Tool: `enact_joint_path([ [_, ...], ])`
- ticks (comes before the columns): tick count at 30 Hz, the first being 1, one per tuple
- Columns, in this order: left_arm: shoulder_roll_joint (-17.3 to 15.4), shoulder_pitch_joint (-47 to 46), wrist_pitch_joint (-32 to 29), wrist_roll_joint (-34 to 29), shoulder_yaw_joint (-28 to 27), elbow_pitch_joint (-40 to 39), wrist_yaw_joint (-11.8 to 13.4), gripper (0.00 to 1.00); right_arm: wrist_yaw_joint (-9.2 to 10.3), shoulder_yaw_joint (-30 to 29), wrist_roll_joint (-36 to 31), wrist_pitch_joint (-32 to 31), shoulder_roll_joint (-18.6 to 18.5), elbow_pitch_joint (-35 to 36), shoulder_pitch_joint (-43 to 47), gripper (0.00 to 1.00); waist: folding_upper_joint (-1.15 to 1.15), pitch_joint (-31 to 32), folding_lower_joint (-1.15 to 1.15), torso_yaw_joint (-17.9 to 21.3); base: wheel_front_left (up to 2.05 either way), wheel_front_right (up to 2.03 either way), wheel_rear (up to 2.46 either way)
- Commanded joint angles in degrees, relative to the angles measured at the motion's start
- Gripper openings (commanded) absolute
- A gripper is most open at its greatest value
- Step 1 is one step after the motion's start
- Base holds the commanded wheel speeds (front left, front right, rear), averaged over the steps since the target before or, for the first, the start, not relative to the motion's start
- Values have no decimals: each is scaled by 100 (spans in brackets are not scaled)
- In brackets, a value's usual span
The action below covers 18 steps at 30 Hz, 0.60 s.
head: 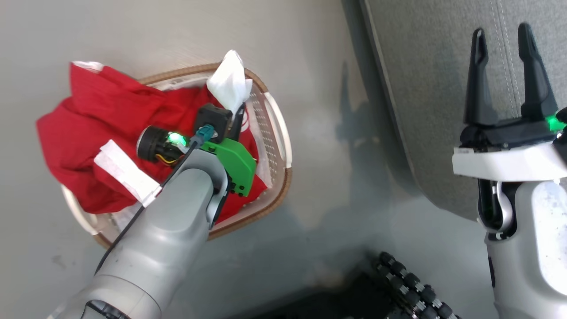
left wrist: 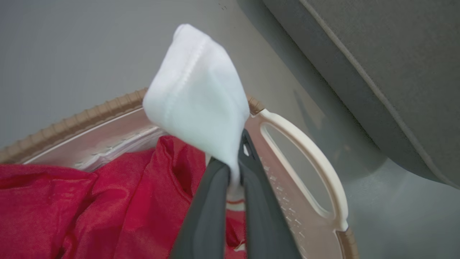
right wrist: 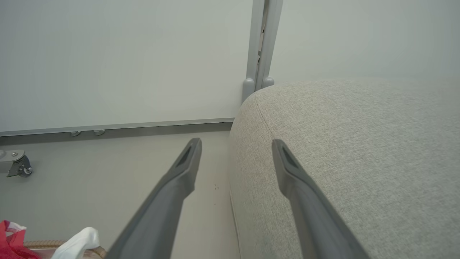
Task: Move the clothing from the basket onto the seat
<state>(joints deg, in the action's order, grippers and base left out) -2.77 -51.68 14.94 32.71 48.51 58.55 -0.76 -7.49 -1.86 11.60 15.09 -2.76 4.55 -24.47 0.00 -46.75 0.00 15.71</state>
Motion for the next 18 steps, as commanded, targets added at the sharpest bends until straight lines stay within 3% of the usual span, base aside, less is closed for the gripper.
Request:
enact_joint_path([
  [1, -16, 109, 31, -53, -41, -189, -9, 0, -1, -62, -108, 13, -24, -75, 157, 100, 0, 611, 0, -504, 0, 0, 0],
  [9, -131, 714, 30, -465, -342, -1220, -173, 0, 0, -207, -532, 12, -26, -439, 697, 100, 0, 1812, 0, -1166, 0, 0, 0],
  [18, -493, 1158, 31, -858, -501, -2209, -393, 0, 0, -211, -679, 12, -27, -779, 1490, 100, 0, 3120, 0, -1555, 0, 0, 0],
])
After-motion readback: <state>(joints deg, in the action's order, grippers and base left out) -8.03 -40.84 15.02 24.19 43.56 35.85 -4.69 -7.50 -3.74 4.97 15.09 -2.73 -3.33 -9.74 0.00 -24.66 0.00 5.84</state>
